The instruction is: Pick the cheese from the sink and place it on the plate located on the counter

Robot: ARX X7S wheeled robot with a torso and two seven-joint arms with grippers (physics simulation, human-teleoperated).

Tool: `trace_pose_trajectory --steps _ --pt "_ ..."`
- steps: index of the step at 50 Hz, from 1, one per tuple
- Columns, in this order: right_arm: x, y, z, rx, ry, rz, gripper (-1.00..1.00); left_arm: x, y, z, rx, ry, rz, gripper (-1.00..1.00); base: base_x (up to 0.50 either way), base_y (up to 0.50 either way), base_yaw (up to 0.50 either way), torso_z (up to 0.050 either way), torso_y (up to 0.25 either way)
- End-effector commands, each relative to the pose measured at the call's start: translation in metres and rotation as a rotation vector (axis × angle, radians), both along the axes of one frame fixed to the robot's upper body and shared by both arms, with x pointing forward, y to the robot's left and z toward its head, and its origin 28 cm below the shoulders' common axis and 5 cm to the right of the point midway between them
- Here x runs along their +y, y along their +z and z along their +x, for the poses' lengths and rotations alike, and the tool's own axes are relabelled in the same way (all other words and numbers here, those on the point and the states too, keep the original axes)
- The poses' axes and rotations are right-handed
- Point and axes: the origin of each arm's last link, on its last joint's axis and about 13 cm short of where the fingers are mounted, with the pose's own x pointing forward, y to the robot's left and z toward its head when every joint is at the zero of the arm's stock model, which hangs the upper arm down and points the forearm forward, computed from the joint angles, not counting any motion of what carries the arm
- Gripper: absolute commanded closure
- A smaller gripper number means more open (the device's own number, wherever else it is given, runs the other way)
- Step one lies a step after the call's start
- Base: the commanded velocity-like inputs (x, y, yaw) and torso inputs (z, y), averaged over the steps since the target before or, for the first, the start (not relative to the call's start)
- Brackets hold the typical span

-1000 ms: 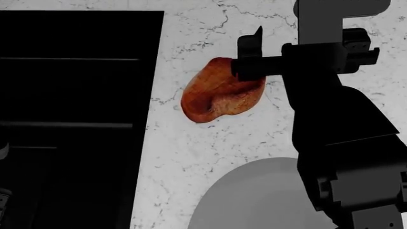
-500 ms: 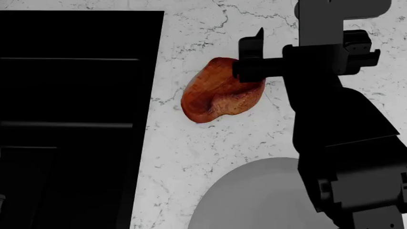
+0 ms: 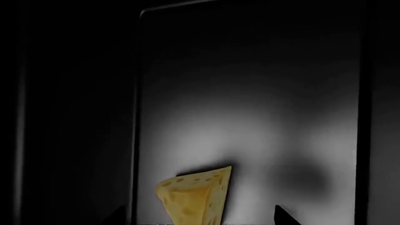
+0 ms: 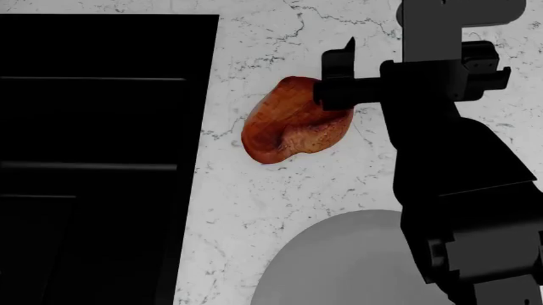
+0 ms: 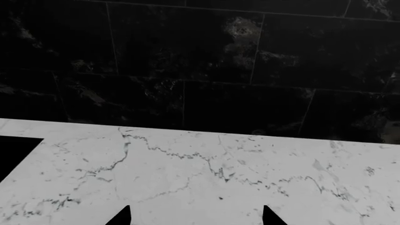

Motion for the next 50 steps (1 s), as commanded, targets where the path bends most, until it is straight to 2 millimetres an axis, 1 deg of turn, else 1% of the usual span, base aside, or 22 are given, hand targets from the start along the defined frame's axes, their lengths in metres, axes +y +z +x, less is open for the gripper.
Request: trace_pose_trajectory --steps 1,9,13,18,22,24,28,34,39,45,50 --pt "0.001 0.001 0.000 -0.001 0.000 0.000 -1.00 0.005 -0.008 0.000 0.002 0.022 -0.005 -1.00 0.00 0.00 0.00 0.000 0.000" --pt "0.000 -0.001 0.001 0.002 0.001 0.000 -1.00 0.005 -0.012 0.001 -0.003 0.034 -0.014 -1.00 0.00 0.00 0.00 0.000 0.000" --pt "0.000 0.000 0.001 0.001 -0.002 0.000 -1.00 0.006 -0.017 0.004 -0.004 0.037 -0.017 -1.00 0.00 0.00 0.00 0.000 0.000" --pt "0.000 0.002 0.001 -0.002 0.001 -0.002 -1.00 0.008 -0.029 0.002 0.002 0.048 -0.023 -1.00 0.00 0.00 0.00 0.000 0.000" --pt "0.000 0.002 0.000 -0.003 0.001 -0.002 -1.00 0.008 -0.030 0.003 0.002 0.049 -0.025 -1.00 0.00 0.00 0.00 0.000 0.000" --pt "0.000 0.003 0.000 -0.004 0.000 -0.003 -1.00 0.011 -0.033 0.006 0.001 0.051 -0.026 -1.00 0.00 0.00 0.00 0.000 0.000" --pt "0.000 0.003 0.000 -0.004 -0.001 -0.006 -1.00 0.021 -0.049 0.019 0.007 0.053 -0.025 -1.00 0.00 0.00 0.00 0.000 0.000" --pt "0.001 0.002 0.001 -0.002 0.000 -0.006 -1.00 0.025 -0.057 0.023 0.009 0.054 -0.022 -1.00 0.00 0.00 0.00 0.000 0.000" --pt "0.001 0.000 0.002 0.003 0.001 -0.005 -1.00 0.028 -0.062 0.024 0.013 0.059 -0.020 -1.00 0.00 0.00 0.00 0.000 0.000" --pt "0.001 -0.001 0.002 0.004 0.002 -0.003 -1.00 0.026 -0.068 0.019 0.032 0.057 -0.018 -1.00 0.00 0.00 0.00 0.000 0.000" --pt "0.000 -0.001 0.001 0.003 -0.004 -0.003 -1.00 0.024 -0.065 0.016 0.032 0.060 -0.018 -1.00 0.01 0.00 0.00 0.000 -0.008"
